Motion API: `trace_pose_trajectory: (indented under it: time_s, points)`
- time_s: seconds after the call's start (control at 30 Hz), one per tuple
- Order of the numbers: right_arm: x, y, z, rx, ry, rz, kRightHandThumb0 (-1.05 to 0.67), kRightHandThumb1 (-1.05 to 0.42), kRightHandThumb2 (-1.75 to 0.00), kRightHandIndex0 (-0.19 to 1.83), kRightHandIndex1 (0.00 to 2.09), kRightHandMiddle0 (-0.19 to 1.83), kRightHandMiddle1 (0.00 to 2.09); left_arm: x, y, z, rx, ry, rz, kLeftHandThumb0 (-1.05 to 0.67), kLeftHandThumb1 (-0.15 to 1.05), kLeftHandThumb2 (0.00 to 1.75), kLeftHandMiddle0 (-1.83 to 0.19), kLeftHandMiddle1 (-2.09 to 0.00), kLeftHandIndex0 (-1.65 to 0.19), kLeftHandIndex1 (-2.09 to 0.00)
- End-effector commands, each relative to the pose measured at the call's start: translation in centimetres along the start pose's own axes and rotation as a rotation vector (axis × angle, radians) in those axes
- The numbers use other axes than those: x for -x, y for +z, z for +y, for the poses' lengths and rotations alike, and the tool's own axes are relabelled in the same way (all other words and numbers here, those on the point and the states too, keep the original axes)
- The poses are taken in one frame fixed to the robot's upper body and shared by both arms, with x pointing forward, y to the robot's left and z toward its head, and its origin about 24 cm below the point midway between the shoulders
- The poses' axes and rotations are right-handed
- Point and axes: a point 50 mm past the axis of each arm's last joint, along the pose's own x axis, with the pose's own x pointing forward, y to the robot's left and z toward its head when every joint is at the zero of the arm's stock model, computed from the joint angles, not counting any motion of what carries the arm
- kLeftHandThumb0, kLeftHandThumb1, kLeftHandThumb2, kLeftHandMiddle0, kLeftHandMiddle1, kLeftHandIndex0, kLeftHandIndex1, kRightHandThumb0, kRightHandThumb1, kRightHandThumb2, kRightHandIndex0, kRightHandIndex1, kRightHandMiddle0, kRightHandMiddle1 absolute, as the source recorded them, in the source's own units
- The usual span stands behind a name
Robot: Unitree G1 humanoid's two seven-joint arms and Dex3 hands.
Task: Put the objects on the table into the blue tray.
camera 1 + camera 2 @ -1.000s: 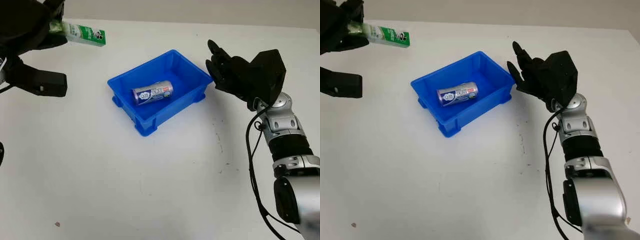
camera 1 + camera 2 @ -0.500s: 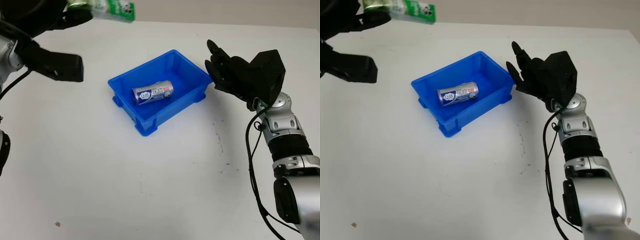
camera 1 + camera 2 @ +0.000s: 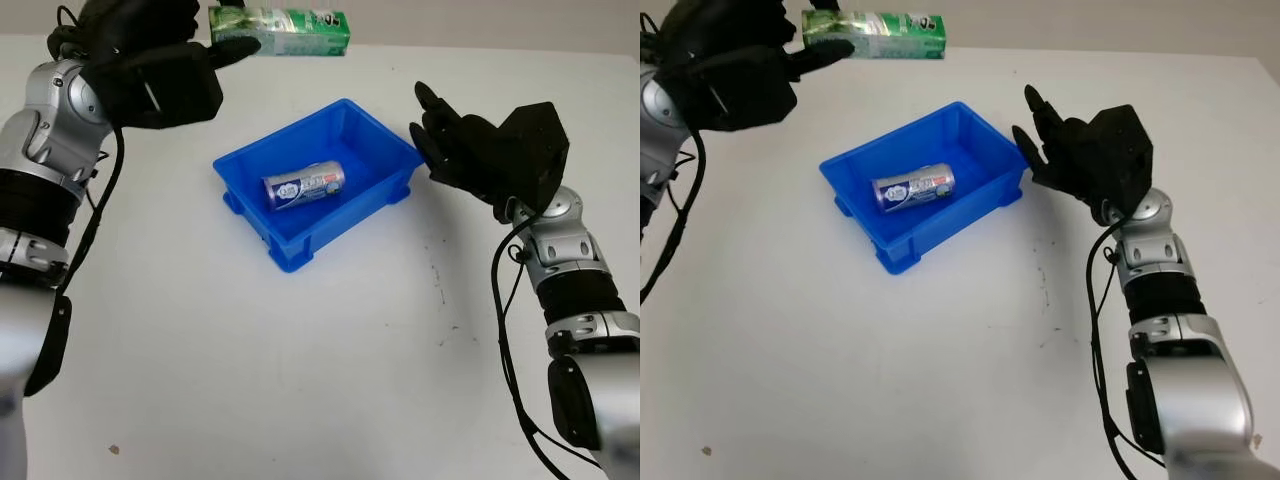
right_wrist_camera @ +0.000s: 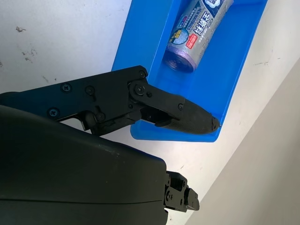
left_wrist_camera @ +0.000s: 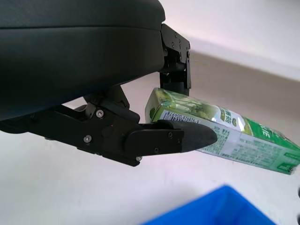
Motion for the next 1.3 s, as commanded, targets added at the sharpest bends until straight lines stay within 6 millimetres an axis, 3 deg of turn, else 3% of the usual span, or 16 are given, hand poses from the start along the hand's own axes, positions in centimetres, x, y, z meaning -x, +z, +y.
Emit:
trace_pose_trajectory:
  time_s: [0.0,0.1,0.17,0.23,0.33,0.37,0.43,0.47,0.5,0.53,0.6,0.7,0.77,0.9,1.03,1.27]
  points:
    - [0.3,0.1,-0.2,0.019,-0.011,-0.014,-0.57,-1.05,-0.72,-0.19,0.00,-0.19,0.00,0.0,-0.2,-0.5,-0.004,-0.030,0.021,-0.36,1.05,0.43,-0.91,-2.09,-0.68,-2.09]
    - [0.4,0.0,-0.2,0.017,-0.015,-0.009,-0.55,-1.05,-0.72,-0.19,0.00,-0.19,0.00,-0.1,-0.5,-1.4,-0.013,-0.089,0.069,-0.35,1.05,0.43,-0.74,-2.09,-0.37,-2.09]
    - [0.4,0.0,-0.2,0.020,-0.015,-0.012,-0.53,-1.05,-0.72,-0.19,0.00,-0.19,0.00,-0.2,-0.6,-1.9,-0.011,-0.115,0.095,-0.37,1.05,0.44,-0.77,-2.09,-0.50,-2.09]
    - [0.4,0.0,-0.2,0.023,-0.017,-0.014,-0.54,-1.05,-0.73,-0.19,0.00,-0.19,0.00,-0.2,-0.7,-2.3,0.000,-0.143,0.108,-0.37,1.05,0.43,-0.98,-2.09,-0.81,-2.09]
    - [0.4,0.0,-0.2,0.018,-0.016,-0.017,-0.53,-1.05,-0.73,-0.19,0.00,-0.19,0.00,-0.2,-0.8,-2.9,0.050,-0.201,0.126,-0.39,1.05,0.43,-1.00,-2.09,-0.80,-2.09]
    - [0.4,0.0,-0.1,0.016,-0.018,-0.014,-0.53,-1.05,-0.73,-0.19,0.00,-0.19,0.00,-0.2,-0.8,-3.1,0.087,-0.231,0.136,-0.41,1.05,0.44,-0.95,-2.09,-0.72,-2.09]
    - [0.4,-0.1,-0.1,0.011,-0.018,-0.015,-0.53,-1.05,-0.72,-0.19,0.00,-0.19,0.00,-0.2,-0.8,-3.7,0.151,-0.291,0.135,-0.45,1.05,0.47,-0.95,-2.09,-0.76,-2.09]
    - [0.4,-0.1,-0.1,0.005,-0.017,-0.018,-0.53,-1.05,-0.72,-0.19,0.00,-0.19,0.00,-0.1,-0.7,-3.9,0.154,-0.310,0.132,-0.51,1.05,0.46,-0.59,-2.08,-0.46,-2.08]
    - [0.5,-0.1,-0.1,0.001,-0.015,-0.020,-0.52,-1.05,-0.73,-0.19,0.00,-0.19,0.00,-0.1,-0.7,-4.0,0.152,-0.320,0.129,-0.55,1.05,0.46,-0.38,-2.04,-0.20,-2.06]
    - [0.5,-0.1,0.0,0.003,-0.015,-0.023,-0.51,-1.05,-0.73,-0.19,0.00,-0.19,0.00,-0.1,-0.3,-4.0,0.161,-0.357,0.118,-0.56,1.05,0.46,-0.27,-2.02,-0.06,-2.06]
    - [0.5,-0.2,0.0,0.005,-0.016,-0.025,-0.52,-1.05,-0.73,-0.19,0.00,-0.19,0.00,0.0,0.1,-4.0,0.184,-0.414,0.102,-0.62,1.05,0.54,-0.07,-1.34,0.10,-1.36]
    - [0.5,-0.1,0.0,-0.001,-0.017,-0.026,-0.52,-1.05,-0.72,-0.19,0.00,-0.19,0.00,0.2,0.6,-3.9,0.237,-0.488,0.073,-0.63,1.05,0.58,-0.15,-0.46,0.05,-0.59]
    - [0.5,-0.1,0.0,-0.009,-0.013,-0.031,-0.51,-1.05,-0.72,-0.19,0.00,-0.19,0.00,0.2,0.9,-3.9,0.265,-0.511,0.065,-0.63,1.05,0.58,-0.15,-0.20,0.04,-0.40]
    - [0.5,-0.1,-0.1,0.003,-0.017,-0.030,-0.52,-1.05,-0.72,-0.19,0.00,-0.19,0.00,0.3,1.3,-3.3,0.296,-0.514,0.048,-0.66,1.05,0.58,-0.14,-0.12,0.04,-0.35]
    - [0.4,0.0,-0.2,0.004,-0.022,-0.030,-0.54,-1.05,-0.73,-0.19,0.00,-0.19,0.00,0.5,1.3,-2.3,0.440,-0.496,0.030,-0.70,1.05,0.55,-0.06,-0.07,0.10,-0.32]
    - [0.2,0.5,-0.7,-0.016,-0.029,-0.044,-0.54,-1.05,-0.73,-0.19,0.00,-0.19,0.00,1.3,0.7,0.1,0.559,-0.385,-0.001,-0.72,1.05,0.65,0.00,-0.04,0.15,-0.28]
